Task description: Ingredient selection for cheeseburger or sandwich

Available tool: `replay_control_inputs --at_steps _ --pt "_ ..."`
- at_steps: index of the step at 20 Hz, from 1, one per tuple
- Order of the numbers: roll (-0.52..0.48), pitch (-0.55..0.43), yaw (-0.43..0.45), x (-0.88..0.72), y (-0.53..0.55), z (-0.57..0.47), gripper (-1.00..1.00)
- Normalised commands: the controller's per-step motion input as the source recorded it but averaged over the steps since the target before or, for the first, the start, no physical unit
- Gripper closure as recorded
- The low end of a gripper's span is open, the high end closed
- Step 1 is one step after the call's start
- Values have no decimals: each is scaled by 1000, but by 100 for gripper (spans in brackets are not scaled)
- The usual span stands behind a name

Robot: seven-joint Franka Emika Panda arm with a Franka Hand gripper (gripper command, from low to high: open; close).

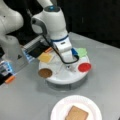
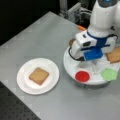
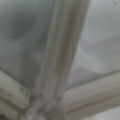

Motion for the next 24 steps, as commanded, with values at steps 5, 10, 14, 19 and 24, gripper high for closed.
replay_control_inputs --at_steps 5,10,14,19,24 --pt "-93 -34 441 166 -25 -577 -100" --pt "-74 31 485 204 -59 -614 -100" --pt "-43 90 509 234 -78 -670 -100" --pt "-21 110 488 266 -100 -702 -100" --pt "0 101 394 296 -101 -746 -100"
